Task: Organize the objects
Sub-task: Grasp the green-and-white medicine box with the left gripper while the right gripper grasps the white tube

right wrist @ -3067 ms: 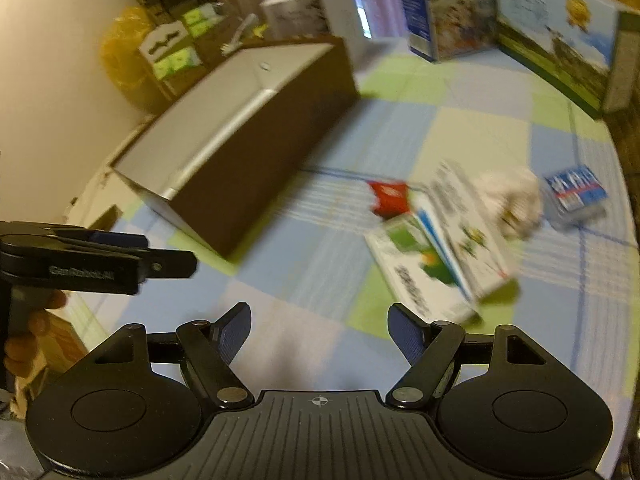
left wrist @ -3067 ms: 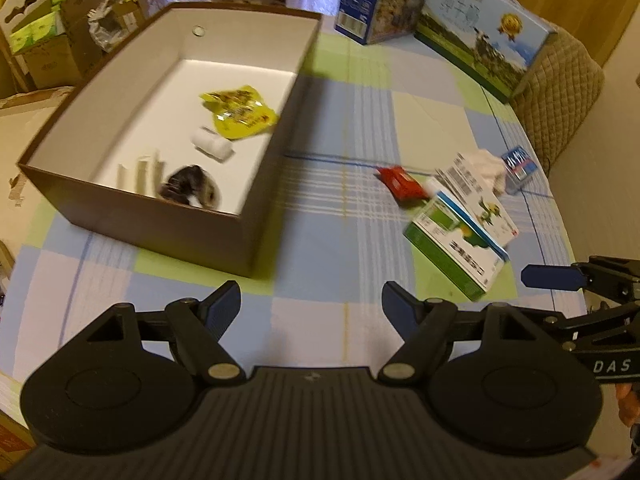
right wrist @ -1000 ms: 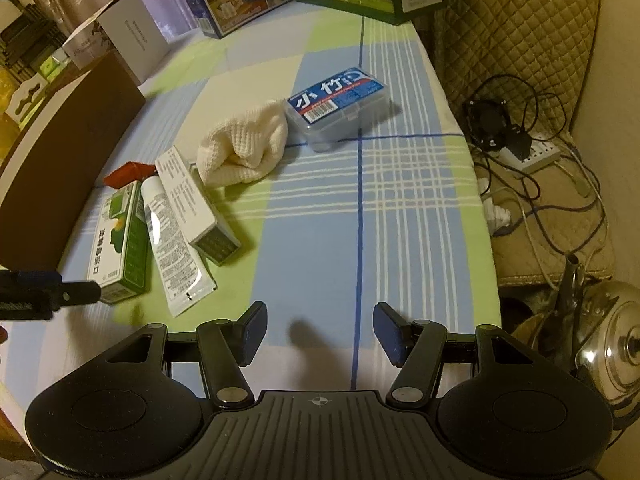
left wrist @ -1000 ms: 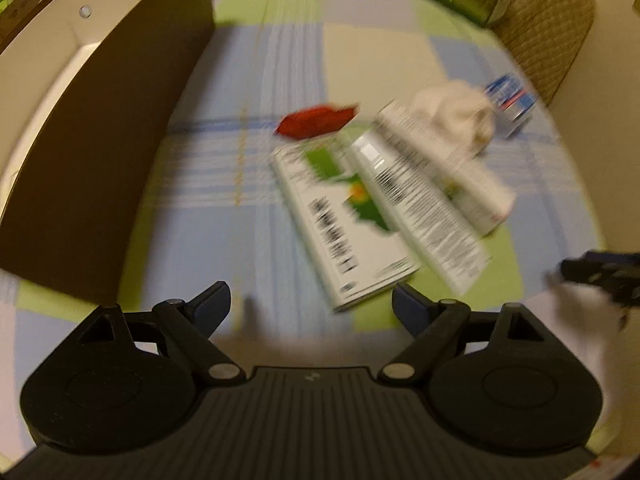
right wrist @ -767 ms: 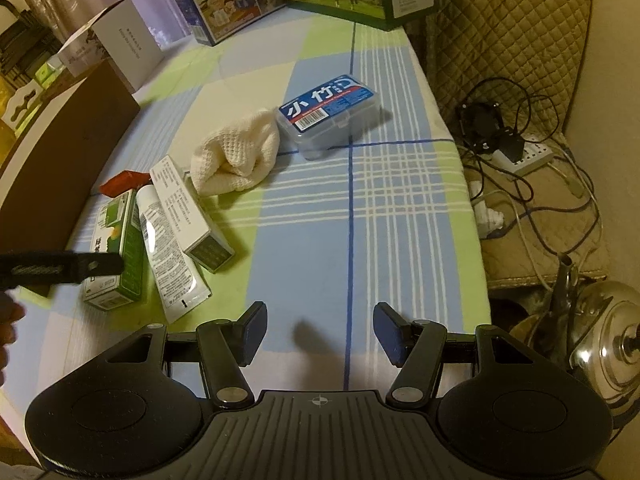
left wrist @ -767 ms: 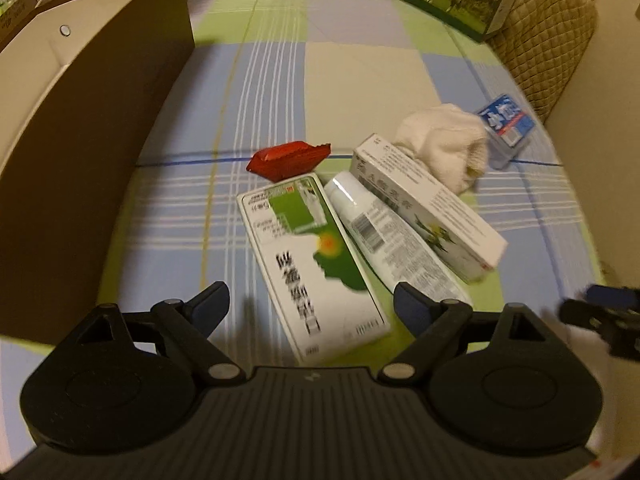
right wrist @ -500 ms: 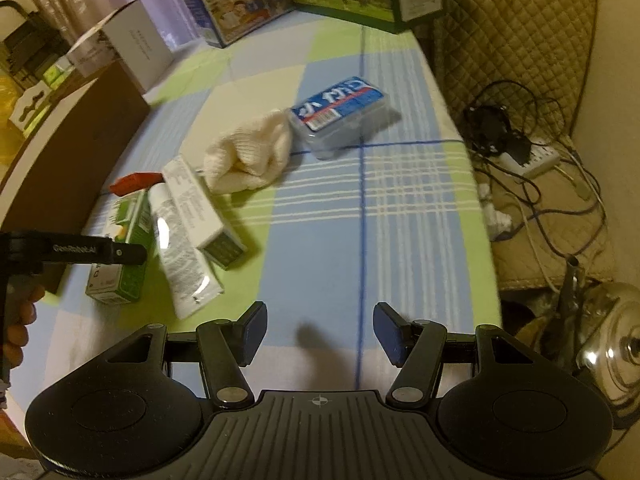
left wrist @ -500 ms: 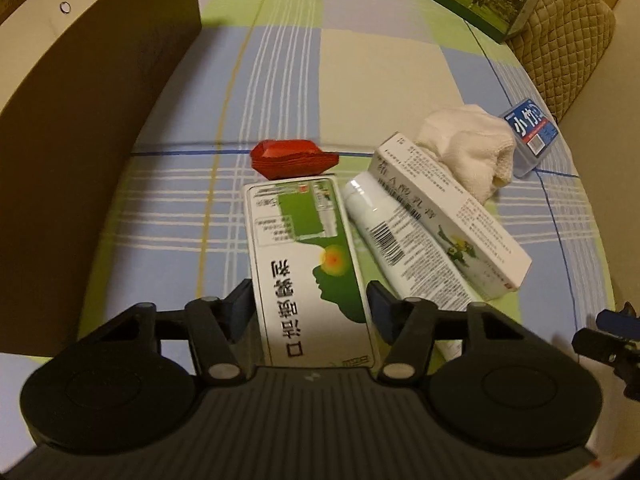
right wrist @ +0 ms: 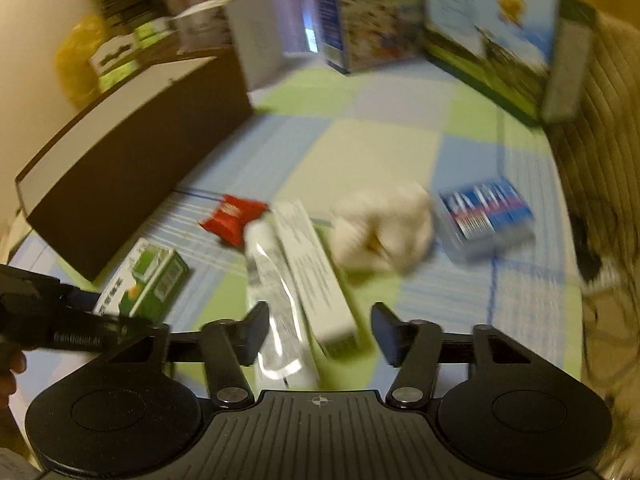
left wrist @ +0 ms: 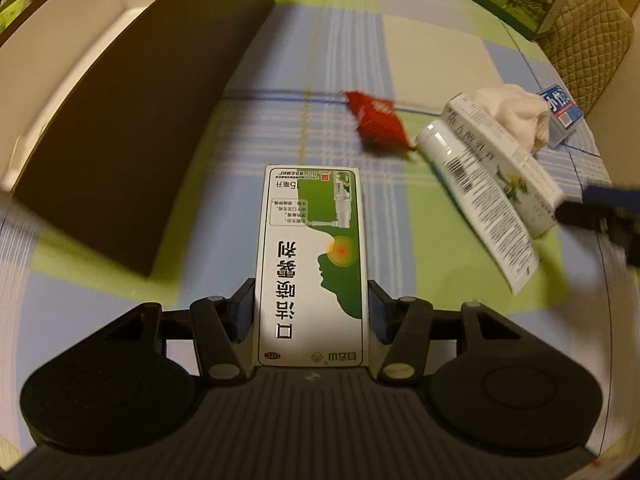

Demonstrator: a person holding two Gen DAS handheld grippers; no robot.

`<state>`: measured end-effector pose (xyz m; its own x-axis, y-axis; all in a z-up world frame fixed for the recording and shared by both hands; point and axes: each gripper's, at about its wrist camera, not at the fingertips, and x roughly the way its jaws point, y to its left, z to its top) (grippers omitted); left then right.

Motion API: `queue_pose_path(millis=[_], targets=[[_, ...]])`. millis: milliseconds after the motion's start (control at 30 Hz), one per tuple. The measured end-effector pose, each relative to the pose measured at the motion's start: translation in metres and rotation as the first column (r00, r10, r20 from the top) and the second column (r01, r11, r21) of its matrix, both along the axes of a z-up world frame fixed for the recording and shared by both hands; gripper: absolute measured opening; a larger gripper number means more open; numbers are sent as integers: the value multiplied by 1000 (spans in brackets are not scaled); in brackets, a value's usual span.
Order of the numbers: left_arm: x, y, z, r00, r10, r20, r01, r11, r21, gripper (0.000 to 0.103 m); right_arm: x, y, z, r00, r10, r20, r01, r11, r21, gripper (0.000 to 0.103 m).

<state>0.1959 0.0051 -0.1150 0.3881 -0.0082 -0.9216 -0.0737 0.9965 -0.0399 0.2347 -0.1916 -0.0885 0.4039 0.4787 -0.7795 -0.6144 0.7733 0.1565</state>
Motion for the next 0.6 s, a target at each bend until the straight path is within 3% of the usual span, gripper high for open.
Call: queue_pose_path(millis=[167,267,533,600], targets=[[-9,11,2,1000,27,-9,-27,1000,-6,52,2,34,-3,992,122,10,-122,992,12,45],[-10,18,2,999,38,-11,-38,999,-12,52,6,53,-18,991,134,-4,-134,991,-28,45],[-1,20,2,999,34,-10,-34,999,-6,52,11,89,-47,980,188,69,-175,971,-161,45],[3,21,1,999,33,-8,-33,999,-8,52,12,94,-53,979,195,63,-180,966,-185,39]])
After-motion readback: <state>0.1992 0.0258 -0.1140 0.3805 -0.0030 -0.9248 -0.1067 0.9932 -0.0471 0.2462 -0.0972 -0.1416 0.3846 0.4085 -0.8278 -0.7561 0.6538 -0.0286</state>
